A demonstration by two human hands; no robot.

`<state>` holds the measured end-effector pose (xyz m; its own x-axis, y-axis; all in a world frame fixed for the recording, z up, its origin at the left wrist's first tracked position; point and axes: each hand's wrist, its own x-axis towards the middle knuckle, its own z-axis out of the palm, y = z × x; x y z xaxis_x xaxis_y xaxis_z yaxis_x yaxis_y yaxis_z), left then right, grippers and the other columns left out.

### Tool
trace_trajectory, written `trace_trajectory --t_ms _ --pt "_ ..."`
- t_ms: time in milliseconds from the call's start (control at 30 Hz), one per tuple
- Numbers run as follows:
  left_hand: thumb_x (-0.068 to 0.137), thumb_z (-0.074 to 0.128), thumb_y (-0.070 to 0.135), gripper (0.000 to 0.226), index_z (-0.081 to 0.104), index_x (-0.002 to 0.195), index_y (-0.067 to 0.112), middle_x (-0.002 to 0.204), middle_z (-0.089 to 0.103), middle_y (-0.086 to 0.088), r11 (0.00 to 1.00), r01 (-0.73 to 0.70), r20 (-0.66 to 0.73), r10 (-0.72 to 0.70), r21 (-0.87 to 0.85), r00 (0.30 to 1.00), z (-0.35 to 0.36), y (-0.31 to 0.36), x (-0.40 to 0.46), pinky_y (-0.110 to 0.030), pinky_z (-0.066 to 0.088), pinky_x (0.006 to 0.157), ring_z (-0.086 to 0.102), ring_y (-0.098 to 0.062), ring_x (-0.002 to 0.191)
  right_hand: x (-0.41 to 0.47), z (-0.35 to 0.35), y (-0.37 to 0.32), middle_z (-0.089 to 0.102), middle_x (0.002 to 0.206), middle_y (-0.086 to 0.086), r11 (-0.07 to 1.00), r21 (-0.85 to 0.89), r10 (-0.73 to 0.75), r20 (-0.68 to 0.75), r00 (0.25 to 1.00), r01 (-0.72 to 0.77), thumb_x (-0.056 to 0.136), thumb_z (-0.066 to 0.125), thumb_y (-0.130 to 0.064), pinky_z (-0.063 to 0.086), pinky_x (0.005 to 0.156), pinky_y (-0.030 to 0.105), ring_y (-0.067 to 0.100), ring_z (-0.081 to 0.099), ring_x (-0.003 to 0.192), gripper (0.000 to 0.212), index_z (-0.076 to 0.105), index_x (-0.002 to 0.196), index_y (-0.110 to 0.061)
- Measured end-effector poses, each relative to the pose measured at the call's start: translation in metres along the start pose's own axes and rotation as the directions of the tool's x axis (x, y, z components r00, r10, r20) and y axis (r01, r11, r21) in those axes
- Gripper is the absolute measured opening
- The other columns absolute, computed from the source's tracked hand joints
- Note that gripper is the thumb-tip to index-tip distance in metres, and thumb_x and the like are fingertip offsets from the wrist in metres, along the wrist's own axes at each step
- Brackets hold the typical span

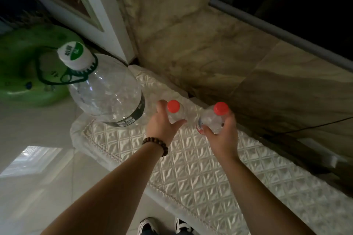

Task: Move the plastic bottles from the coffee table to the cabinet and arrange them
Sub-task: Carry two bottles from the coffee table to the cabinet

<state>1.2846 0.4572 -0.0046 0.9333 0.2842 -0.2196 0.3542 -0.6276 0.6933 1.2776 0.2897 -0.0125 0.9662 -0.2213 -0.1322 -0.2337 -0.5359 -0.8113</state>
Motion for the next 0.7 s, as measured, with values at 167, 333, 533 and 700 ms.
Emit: trace_trajectory --t_ms 167,333,533,700 --pt "0.074 0.075 0.043 0.073 0.032 0.126 0.014 0.107 0.063 -0.009 0.997 -0.049 0.003 0.049 0.058 0.999 0.022 -0.007 0.013 -0.032 0.043 0.065 0.062 -0.033 0.094 0.009 0.023 0.016 0.059 0.122 0.007 0.999 -0.043 -0.019 0.044 0.999 0.021 0.073 0.08 -0.021 0.042 0.088 0.024 0.017 0.057 0.111 0.069 0.043 0.13 -0.009" --pt "0.074 0.072 0.048 0.068 0.029 0.12 0.024 0.107 0.063 -0.004 0.996 -0.062 -0.022 0.063 0.063 0.998 0.028 -0.008 0.016 -0.036 0.048 0.07 0.063 -0.03 0.09 0.018 0.03 0.017 0.059 0.125 0.006 0.996 -0.072 -0.051 0.076 0.996 0.056 0.074 0.079 -0.022 0.047 0.091 0.029 0.02 0.058 0.114 0.07 0.04 0.132 -0.013" --pt "0.071 0.072 0.055 0.076 0.028 0.125 0.026 0.116 0.062 -0.004 0.993 -0.083 -0.037 0.086 0.083 0.996 0.033 -0.012 0.015 -0.044 0.048 0.087 0.062 -0.028 0.1 0.019 0.031 0.011 0.058 0.127 0.003 0.999 -0.042 -0.014 0.055 0.998 0.016 0.071 0.082 -0.024 0.043 0.091 0.025 0.019 0.056 0.117 0.075 0.041 0.133 -0.016" --pt "0.067 0.069 0.064 0.1 0.025 0.143 0.018 0.143 0.044 -0.004 0.989 -0.115 -0.046 0.119 0.09 0.992 0.028 -0.014 0.009 -0.045 0.036 0.107 0.041 -0.022 0.132 0.014 0.026 0.006 0.043 0.147 0.005 0.999 -0.037 -0.01 0.082 0.997 0.013 0.066 0.083 -0.031 0.035 0.1 0.024 0.019 0.042 0.134 0.106 0.019 0.15 -0.02"
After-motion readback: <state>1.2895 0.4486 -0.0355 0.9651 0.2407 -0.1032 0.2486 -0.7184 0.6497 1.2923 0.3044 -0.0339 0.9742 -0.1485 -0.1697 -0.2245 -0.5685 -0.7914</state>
